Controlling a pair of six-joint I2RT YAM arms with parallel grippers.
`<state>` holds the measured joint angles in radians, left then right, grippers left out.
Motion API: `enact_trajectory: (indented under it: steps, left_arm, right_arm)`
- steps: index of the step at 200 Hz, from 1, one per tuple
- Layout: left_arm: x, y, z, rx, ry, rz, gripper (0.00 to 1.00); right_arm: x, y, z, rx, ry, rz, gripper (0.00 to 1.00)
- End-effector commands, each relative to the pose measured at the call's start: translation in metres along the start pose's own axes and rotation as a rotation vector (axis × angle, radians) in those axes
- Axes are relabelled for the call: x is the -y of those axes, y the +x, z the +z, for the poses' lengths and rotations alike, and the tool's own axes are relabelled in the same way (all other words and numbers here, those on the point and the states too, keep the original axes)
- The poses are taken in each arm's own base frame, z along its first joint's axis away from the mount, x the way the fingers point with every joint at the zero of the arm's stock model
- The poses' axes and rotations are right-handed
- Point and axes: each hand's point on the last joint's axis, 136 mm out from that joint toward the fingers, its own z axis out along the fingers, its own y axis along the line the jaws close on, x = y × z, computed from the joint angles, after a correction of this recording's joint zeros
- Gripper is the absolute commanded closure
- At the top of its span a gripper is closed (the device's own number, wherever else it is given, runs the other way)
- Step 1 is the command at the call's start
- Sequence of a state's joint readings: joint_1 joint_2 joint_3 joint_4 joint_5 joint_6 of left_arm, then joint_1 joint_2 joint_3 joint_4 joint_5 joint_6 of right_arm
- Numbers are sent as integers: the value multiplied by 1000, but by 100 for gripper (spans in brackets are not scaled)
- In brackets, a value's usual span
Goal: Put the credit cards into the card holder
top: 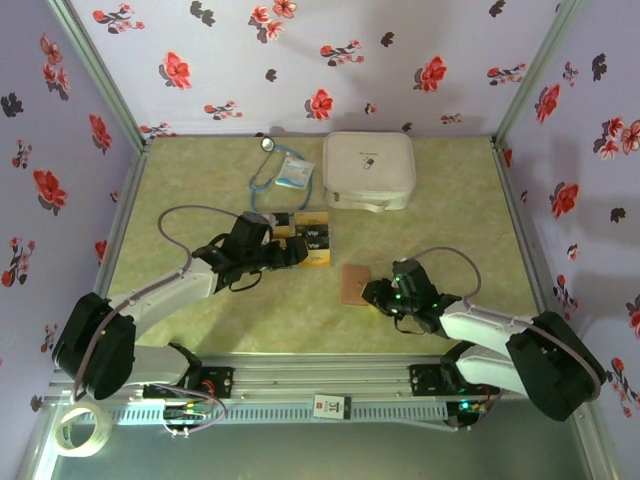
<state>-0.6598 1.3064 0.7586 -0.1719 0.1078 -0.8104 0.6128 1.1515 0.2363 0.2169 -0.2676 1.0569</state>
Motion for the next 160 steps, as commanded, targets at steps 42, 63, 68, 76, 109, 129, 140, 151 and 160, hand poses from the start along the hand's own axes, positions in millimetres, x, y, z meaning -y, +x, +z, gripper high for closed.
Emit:
enact_trajectory:
  steps: [42, 63, 68, 76, 109, 129, 140, 151, 160]
  left_arm:
    - [9, -8, -2, 33, 16, 5, 0]
    - [14, -11, -5, 43, 34, -1, 0]
    - [17, -12, -6, 48, 47, -3, 0]
    - [21, -14, -7, 52, 66, -13, 0]
    - [44, -21, -10, 62, 177, -60, 0]
    - [57, -25, -8, 64, 240, -100, 0]
    - [63, -28, -7, 68, 273, -122, 0]
    - [69, -30, -5, 69, 301, -141, 0]
    - [75, -33, -5, 75, 324, -155, 0]
  right_arm:
    - [-17, -5, -11, 16, -59, 3, 100]
    - [-38, -9, -22, 21, -112, -11, 100]
    - [-43, -10, -25, 23, -123, -14, 100]
    - [-52, -13, -30, 30, -144, -21, 100]
    - [-87, -19, -49, 42, -241, -32, 100]
    - [-108, -24, -55, 43, -305, -26, 100]
    - [-119, -26, -59, 43, -344, -19, 100]
    - [-132, -29, -62, 43, -383, -17, 100]
    - [-140, -31, -65, 43, -409, -14, 100]
